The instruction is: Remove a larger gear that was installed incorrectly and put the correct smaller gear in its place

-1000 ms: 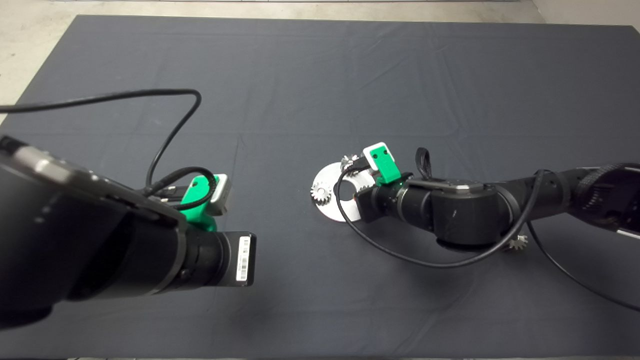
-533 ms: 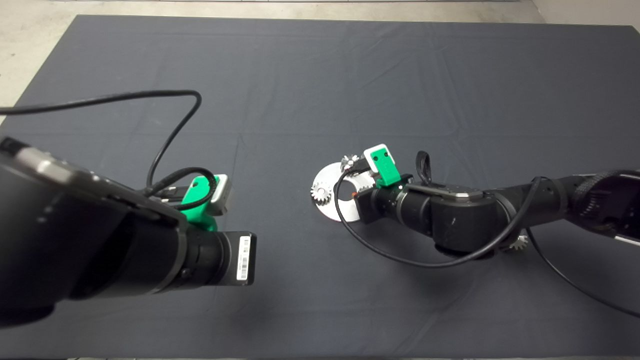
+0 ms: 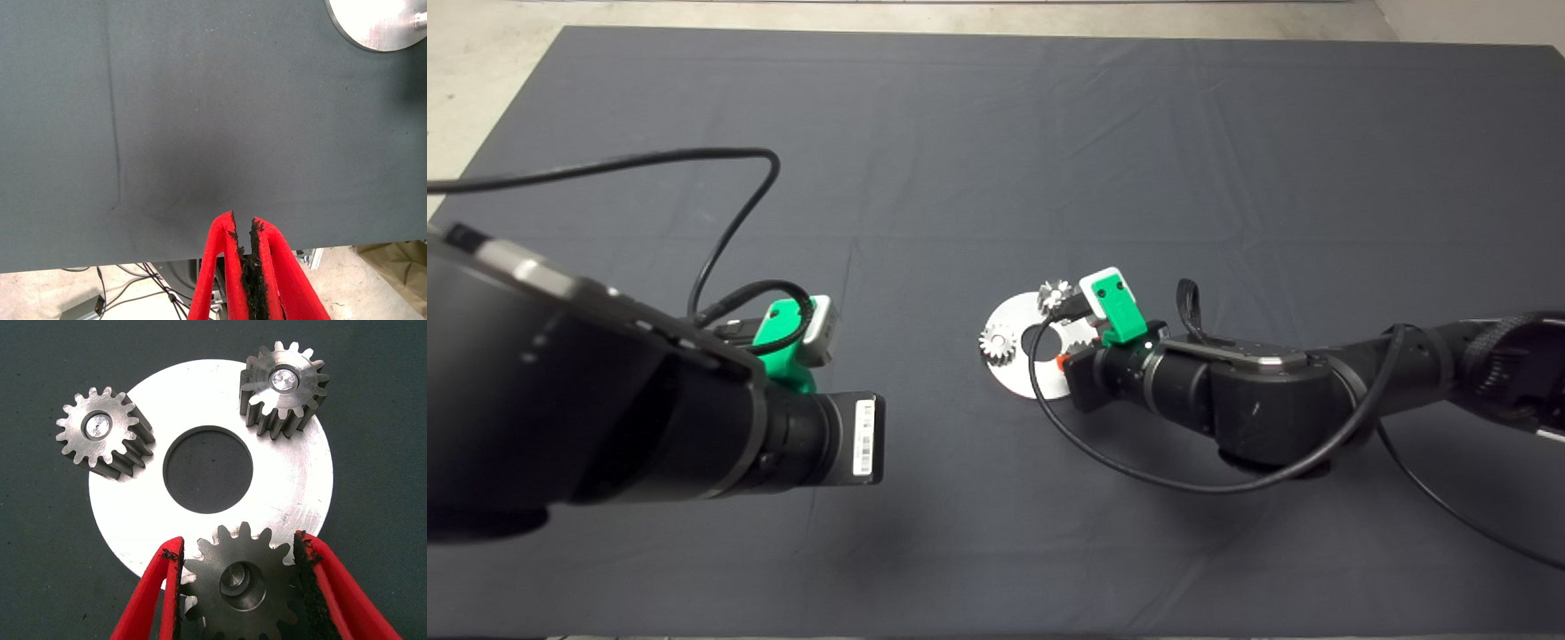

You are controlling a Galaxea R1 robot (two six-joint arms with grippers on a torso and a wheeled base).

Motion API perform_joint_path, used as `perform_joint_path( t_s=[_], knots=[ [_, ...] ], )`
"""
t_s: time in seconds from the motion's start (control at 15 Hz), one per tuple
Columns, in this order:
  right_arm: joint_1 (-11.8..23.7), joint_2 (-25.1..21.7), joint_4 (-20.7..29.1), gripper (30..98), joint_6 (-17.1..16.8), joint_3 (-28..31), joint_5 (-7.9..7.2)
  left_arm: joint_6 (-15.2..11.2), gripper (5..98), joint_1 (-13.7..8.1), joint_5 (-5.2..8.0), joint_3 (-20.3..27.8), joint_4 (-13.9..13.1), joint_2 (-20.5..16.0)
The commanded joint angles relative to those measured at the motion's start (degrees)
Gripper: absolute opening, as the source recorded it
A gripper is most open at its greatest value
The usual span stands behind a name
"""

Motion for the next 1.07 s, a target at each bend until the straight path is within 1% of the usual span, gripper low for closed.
perform_joint_path(
  t_s=[0.0, 0.73, 1.0],
  knots=[
    [1.09, -0.38, -0.01, 34.8, 0.08, 1.97, -4.62, -0.08, 5.3, 0.31, 4.19, -0.38, 0.82, 0.17],
    [1.18, -0.82, -0.01, 35.7, 0.03, 1.77, -4.88, 0.27, 5.3, 0.31, 4.21, -0.29, 0.82, -0.09],
    [1.09, -0.99, -0.10, 36.0, -0.36, -0.20, -4.70, 0.27, 5.3, 0.31, 4.21, -0.29, 0.82, 0.08]
  ],
)
